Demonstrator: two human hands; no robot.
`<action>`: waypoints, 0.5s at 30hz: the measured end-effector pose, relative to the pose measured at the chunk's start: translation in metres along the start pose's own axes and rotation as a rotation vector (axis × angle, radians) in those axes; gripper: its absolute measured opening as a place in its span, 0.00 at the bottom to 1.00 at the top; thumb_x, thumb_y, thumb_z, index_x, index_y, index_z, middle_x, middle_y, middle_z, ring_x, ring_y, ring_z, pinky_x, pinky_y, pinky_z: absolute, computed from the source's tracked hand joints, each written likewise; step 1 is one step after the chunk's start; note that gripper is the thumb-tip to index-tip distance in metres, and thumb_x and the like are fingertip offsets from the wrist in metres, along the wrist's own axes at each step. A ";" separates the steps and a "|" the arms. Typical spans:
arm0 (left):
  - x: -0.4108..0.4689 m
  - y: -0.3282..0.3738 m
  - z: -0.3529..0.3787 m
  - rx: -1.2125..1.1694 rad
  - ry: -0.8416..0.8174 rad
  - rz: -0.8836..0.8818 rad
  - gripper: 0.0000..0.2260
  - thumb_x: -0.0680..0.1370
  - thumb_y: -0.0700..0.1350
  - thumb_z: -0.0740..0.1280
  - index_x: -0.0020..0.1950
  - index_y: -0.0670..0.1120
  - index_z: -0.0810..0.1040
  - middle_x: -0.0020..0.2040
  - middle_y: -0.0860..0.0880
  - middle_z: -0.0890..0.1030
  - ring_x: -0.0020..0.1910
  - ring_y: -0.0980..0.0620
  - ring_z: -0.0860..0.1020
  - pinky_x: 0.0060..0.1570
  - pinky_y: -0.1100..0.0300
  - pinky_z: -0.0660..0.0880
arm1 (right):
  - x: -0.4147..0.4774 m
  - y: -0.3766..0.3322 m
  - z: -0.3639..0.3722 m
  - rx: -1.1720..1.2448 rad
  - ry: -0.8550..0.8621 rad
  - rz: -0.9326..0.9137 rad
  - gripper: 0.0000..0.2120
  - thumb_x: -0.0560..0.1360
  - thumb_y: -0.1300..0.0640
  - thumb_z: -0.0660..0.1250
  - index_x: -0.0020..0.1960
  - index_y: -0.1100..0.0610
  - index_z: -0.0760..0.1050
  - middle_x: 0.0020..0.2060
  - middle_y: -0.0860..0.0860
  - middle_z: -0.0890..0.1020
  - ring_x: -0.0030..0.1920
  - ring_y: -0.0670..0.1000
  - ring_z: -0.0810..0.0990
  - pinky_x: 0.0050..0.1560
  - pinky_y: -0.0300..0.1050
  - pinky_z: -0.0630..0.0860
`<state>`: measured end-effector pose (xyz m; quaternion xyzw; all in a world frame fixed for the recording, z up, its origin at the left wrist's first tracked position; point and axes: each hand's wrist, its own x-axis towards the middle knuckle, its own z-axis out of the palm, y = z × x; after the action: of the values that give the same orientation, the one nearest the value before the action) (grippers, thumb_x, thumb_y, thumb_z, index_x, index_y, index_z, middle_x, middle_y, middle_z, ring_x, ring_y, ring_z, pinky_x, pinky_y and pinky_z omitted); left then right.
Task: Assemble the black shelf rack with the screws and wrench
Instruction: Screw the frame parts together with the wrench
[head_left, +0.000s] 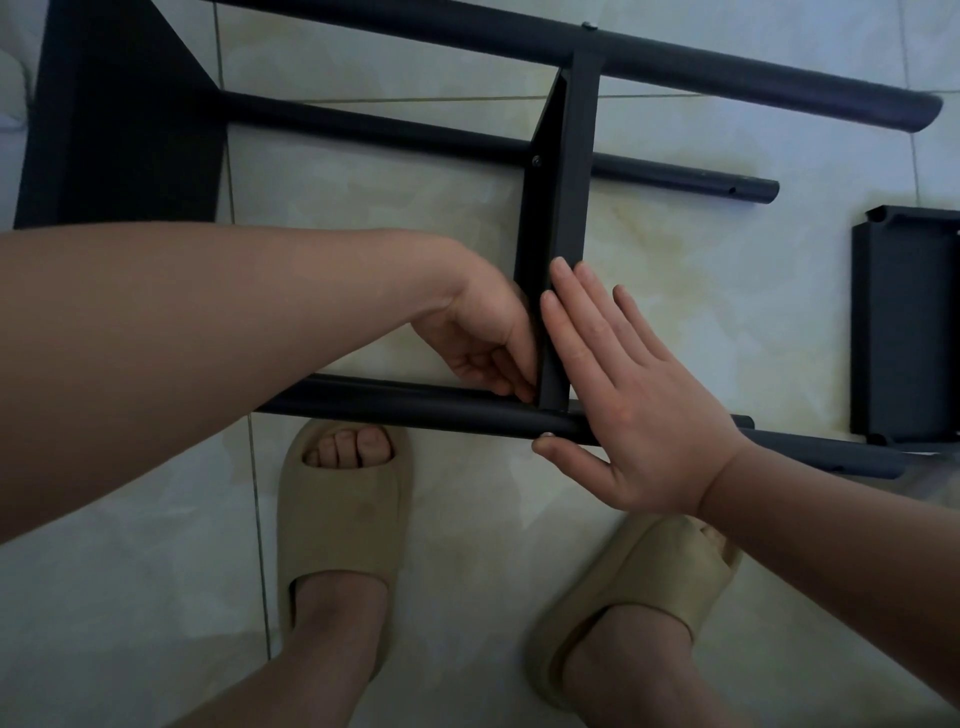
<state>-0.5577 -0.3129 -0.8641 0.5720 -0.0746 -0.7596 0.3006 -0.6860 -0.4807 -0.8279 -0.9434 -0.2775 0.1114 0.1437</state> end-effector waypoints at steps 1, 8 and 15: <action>0.000 0.001 0.000 -0.004 -0.005 0.004 0.05 0.78 0.38 0.67 0.50 0.45 0.82 0.41 0.51 0.83 0.37 0.57 0.78 0.39 0.67 0.73 | 0.000 0.000 0.000 0.000 -0.001 0.000 0.44 0.80 0.38 0.58 0.81 0.67 0.49 0.81 0.63 0.48 0.82 0.62 0.45 0.78 0.66 0.54; -0.003 -0.001 0.000 0.019 -0.043 -0.004 0.06 0.79 0.41 0.66 0.52 0.46 0.83 0.45 0.50 0.82 0.43 0.54 0.77 0.46 0.61 0.72 | 0.000 0.000 -0.001 -0.004 0.000 0.000 0.43 0.80 0.38 0.57 0.81 0.67 0.49 0.81 0.63 0.48 0.82 0.62 0.45 0.78 0.66 0.55; 0.000 -0.003 0.001 -0.047 -0.038 0.028 0.09 0.78 0.36 0.66 0.58 0.40 0.79 0.43 0.48 0.81 0.40 0.55 0.76 0.46 0.63 0.72 | 0.000 0.000 -0.001 -0.009 0.001 0.001 0.43 0.80 0.37 0.57 0.81 0.67 0.49 0.81 0.63 0.48 0.82 0.62 0.45 0.78 0.65 0.54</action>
<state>-0.5598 -0.3102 -0.8651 0.5490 -0.0705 -0.7676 0.3231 -0.6857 -0.4804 -0.8272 -0.9443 -0.2772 0.1097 0.1396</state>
